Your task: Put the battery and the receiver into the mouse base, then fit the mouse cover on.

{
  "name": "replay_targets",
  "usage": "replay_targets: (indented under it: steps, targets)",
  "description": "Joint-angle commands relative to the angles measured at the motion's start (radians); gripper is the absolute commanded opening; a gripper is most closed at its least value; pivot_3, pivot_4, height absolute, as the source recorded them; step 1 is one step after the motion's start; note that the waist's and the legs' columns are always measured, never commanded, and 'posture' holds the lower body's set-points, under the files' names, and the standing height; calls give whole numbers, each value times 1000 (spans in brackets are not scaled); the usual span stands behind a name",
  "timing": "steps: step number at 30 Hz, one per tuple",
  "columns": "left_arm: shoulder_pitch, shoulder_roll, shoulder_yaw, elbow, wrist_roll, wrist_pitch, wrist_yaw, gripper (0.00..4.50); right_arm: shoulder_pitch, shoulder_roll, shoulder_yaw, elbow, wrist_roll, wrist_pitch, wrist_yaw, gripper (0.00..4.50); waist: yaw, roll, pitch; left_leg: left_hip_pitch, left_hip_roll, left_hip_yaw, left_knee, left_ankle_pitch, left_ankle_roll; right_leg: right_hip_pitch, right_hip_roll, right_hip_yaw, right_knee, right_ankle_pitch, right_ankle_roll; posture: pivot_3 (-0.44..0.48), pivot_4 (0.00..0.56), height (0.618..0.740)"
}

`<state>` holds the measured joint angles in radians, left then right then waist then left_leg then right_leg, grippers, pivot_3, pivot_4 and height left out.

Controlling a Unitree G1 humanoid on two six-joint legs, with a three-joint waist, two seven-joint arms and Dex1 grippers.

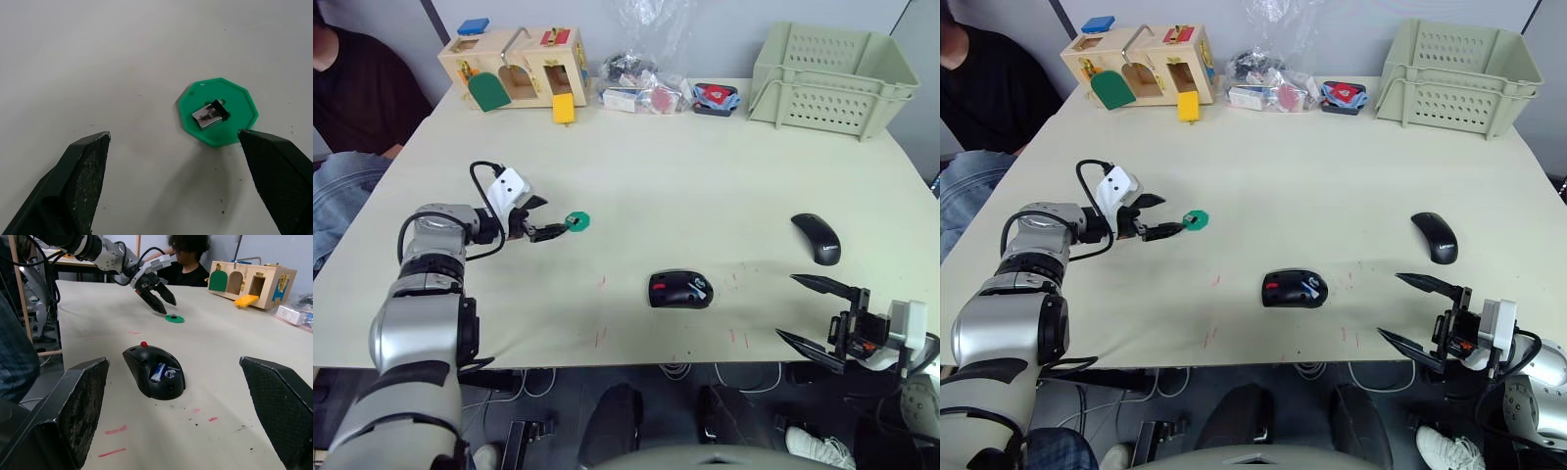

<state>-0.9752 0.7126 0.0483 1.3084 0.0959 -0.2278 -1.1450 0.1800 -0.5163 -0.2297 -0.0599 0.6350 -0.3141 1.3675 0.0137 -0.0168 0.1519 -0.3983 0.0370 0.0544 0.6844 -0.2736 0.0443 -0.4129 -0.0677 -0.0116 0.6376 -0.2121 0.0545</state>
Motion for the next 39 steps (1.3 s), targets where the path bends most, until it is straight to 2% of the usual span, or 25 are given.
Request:
replay_targets:
  steps: [1,21,30,39]
  targets:
    - [-16,1,9,0,-5,-9,18,4431,3,-2,-12,-11,7,-20,5,4500,0,0,0,0,0,0,0,0,0,0,0,0,0,0,0,0,150,740]
    - [-28,-28,-1,6,5,-3,71,4431,16,-2,-11,-26,-3,-29,-13,4500,0,0,0,0,0,0,0,0,0,0,0,0,0,0,0,0,150,740]
    - [-25,-14,9,6,-9,-5,39,4431,19,-5,-7,-31,-3,-26,-17,4500,0,0,0,0,0,0,0,0,0,0,0,0,0,0,0,0,150,740]
    - [-24,-11,7,7,-3,-2,73,4431,9,-8,-7,-15,-2,-30,-5,4500,0,0,0,0,0,0,0,0,0,0,0,0,0,0,0,0,150,740]
